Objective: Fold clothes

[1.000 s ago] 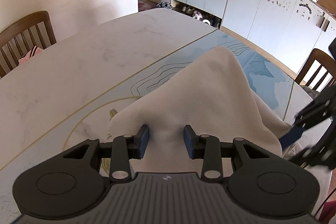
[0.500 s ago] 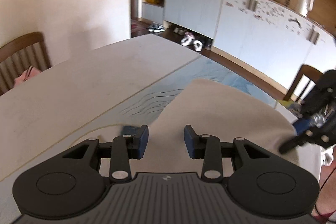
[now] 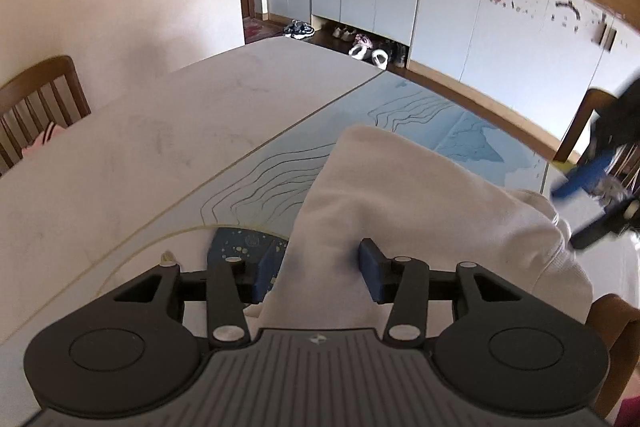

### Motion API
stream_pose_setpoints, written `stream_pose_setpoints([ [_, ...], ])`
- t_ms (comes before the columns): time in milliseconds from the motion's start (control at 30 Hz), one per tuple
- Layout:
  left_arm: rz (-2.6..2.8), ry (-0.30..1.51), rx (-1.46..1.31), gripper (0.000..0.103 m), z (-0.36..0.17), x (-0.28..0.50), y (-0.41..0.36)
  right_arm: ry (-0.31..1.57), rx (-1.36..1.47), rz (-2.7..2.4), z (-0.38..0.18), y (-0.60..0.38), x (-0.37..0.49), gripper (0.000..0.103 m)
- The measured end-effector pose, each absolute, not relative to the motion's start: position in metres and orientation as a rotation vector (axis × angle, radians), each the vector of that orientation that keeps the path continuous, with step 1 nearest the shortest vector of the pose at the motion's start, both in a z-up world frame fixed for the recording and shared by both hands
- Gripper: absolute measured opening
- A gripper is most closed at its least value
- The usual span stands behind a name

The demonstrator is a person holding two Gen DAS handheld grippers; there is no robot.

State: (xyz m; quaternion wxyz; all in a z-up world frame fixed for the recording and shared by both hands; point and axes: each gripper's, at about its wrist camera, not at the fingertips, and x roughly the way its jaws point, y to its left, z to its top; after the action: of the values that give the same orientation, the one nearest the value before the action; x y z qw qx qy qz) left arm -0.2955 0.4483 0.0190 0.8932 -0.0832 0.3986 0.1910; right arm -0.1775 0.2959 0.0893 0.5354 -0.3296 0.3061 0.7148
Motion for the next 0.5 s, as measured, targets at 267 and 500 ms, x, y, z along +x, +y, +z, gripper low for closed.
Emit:
stream_pose_setpoints([
  [267,0.398,0.838,-0.229,0.045,0.014,-0.296,0.455,0.630,-0.964,1.800,0.051,0.339,-0.189,0.103],
  [500,0.409,0.844,-0.239,0.045,0.016,-0.293,0.454,0.710,-0.950,1.743,0.033,0.344,-0.157,0.103],
])
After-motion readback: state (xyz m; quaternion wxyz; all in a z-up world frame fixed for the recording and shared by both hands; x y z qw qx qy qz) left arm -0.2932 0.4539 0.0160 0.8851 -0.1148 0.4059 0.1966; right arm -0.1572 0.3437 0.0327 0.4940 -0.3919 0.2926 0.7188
